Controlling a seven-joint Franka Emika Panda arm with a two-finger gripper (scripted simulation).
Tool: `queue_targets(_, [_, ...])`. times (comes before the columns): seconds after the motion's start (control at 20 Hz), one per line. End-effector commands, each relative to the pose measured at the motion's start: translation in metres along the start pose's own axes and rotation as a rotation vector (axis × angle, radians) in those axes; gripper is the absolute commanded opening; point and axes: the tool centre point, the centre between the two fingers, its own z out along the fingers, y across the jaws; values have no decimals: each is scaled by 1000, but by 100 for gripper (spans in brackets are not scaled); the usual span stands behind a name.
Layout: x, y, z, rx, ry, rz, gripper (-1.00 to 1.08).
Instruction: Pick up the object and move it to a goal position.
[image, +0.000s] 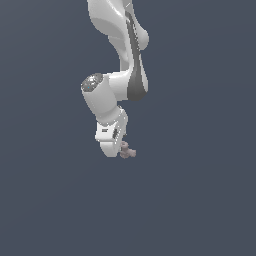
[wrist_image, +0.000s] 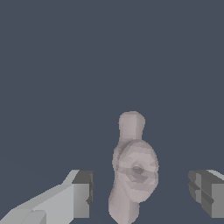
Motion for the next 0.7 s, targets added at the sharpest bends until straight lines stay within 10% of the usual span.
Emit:
queue_targets(0.0, [-1,0,0,-2,4,-22,68])
queue_targets(0.65, [-1,0,13,-3,8,-38,68])
